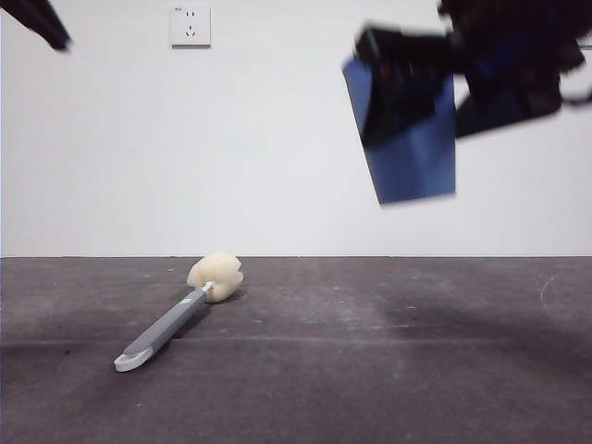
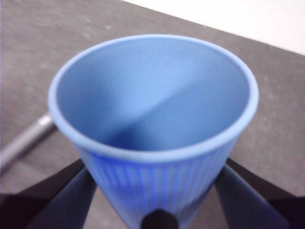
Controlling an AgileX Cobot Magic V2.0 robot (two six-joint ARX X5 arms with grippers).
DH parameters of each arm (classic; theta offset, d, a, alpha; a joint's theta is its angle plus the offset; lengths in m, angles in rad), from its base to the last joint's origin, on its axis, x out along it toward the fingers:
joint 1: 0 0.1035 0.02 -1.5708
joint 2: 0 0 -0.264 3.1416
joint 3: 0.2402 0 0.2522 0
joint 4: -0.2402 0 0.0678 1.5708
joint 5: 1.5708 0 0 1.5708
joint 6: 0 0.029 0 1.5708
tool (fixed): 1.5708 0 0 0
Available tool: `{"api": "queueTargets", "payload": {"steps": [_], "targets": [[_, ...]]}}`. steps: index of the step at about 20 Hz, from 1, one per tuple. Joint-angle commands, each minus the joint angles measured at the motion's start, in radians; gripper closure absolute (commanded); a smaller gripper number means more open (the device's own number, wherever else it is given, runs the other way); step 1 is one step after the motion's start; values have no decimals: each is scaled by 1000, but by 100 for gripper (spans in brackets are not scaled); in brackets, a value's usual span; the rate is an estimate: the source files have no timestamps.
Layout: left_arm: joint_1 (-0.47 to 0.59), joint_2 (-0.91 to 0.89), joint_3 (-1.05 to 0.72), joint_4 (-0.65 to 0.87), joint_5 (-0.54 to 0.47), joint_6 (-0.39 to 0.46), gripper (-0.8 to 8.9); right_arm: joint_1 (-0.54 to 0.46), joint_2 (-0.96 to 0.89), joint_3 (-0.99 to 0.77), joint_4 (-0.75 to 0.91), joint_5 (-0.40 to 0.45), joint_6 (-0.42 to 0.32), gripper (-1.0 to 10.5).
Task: Pick up the cup brush,pick up the cup,insert the brush into the cup,clean the cup,put the cup brush back,put the cup back to the fixed position on the table
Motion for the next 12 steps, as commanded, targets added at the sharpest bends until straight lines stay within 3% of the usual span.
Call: {"api": "queueTargets", "payload": {"steps": [1,12], "targets": [[2,-48,-6,-37,5,18,431,-35,58,-61,106,-13,-6,959],[2,-56,-6,-56,31,19,431,-199,495,-74,589,-175,28,959]]}}
